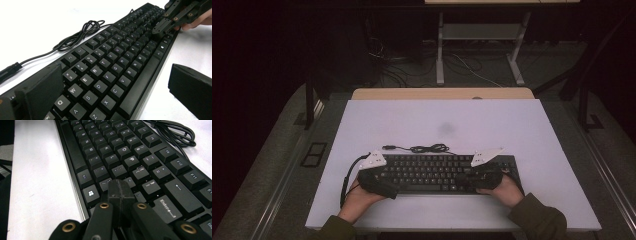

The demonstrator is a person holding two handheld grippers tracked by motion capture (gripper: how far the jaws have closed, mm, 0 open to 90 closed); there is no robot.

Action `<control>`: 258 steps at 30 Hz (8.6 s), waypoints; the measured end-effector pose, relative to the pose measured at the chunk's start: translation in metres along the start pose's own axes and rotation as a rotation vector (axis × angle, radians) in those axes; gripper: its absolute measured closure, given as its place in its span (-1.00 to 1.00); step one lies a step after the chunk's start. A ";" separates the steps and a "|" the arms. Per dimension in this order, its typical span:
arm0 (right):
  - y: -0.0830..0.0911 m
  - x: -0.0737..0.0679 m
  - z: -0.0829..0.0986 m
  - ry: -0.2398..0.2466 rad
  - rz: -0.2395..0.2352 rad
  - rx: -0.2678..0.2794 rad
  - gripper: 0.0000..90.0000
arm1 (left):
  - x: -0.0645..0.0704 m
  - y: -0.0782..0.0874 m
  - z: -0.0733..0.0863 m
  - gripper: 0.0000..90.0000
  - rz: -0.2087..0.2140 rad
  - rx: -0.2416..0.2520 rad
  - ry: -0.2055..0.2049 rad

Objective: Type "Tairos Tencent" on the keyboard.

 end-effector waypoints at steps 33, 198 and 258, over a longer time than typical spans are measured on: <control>0.000 -0.001 0.000 -0.003 0.007 -0.002 0.99 | -0.010 -0.026 -0.018 -0.44 -0.018 -0.007 0.004; -0.021 0.009 -0.038 -0.064 0.018 0.199 -0.31 | -0.036 0.006 0.004 0.78 -0.015 -0.096 0.006; -0.021 0.009 -0.038 -0.063 0.026 0.197 -0.31 | -0.037 0.005 0.007 0.98 0.006 -0.166 0.033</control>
Point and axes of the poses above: each handheld gripper's, and its own axes: y roughly backward along the jaws, z roughly out of its underside, x roughly to its right, the point moved 2 cm from there along -y, roughly forward along the jaws, and after that the axes turned 8 degrees about x, right-handed, at the moved point
